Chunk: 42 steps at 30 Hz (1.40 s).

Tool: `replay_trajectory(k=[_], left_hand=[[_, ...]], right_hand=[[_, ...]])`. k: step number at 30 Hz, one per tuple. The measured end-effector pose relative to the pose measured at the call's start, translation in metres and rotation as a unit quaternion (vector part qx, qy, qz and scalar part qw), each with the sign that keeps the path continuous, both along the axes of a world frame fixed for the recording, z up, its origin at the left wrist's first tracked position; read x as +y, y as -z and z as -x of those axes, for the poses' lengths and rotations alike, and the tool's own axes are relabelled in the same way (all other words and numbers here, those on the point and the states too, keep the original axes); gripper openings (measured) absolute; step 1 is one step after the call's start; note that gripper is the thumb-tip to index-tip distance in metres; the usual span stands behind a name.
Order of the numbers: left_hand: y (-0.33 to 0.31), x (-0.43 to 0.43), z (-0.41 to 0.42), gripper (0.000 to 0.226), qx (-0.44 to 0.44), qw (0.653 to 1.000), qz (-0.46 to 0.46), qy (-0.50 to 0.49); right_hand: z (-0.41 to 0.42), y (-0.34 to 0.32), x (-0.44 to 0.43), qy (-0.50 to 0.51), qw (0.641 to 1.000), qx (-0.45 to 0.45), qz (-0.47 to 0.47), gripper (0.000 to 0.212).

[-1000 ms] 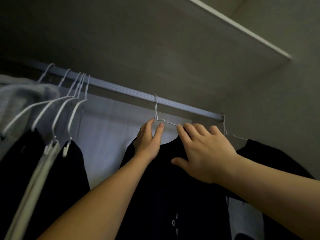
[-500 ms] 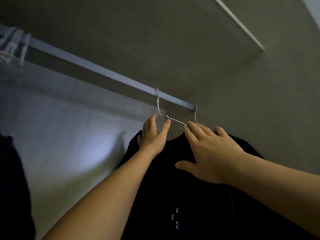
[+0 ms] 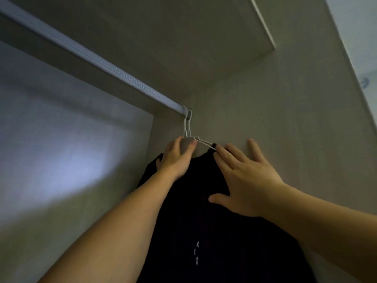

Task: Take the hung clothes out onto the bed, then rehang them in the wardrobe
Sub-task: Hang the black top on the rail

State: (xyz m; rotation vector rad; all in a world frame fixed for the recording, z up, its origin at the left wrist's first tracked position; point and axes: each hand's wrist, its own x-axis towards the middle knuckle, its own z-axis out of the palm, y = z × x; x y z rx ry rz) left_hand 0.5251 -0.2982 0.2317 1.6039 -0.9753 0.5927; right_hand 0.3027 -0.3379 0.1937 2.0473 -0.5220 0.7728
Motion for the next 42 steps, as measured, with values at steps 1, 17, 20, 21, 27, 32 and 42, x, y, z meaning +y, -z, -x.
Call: replay_trajectory(k=[1,17,20,21,27,32,42], left_hand=[[0.0,-0.005,-0.001,0.077,-0.001,1.0,0.001,-0.002],[0.033,-0.005,0.016,0.066,-0.017,0.999,-0.002,-0.03],[0.068,-0.004,0.042,0.067,-0.071,0.997,-0.007,-0.024],[0.08,-0.003,0.054,0.07,-0.093,0.996,-0.003,-0.015],[0.168,0.003,0.147,0.074,-0.173,0.983,-0.025,0.045],[0.258,0.014,0.23,0.069,-0.175,0.978,-0.091,0.062],[0.431,0.002,0.427,0.07,-0.2,0.941,-0.24,0.127]], right_hand=[[-0.001,0.001,-0.004,0.001,1.0,0.001,0.009,0.103],[0.017,0.028,-0.017,-0.025,0.998,-0.042,0.04,0.086],[0.048,0.046,-0.02,-0.019,0.999,-0.034,0.038,0.081],[0.059,0.053,-0.02,-0.017,0.999,-0.033,0.032,0.081],[0.139,0.12,-0.023,-0.003,1.0,0.012,0.022,0.076],[0.222,0.207,-0.013,-0.002,0.999,0.03,-0.034,0.075],[0.41,0.381,-0.026,0.095,0.959,0.026,-0.265,0.081]])
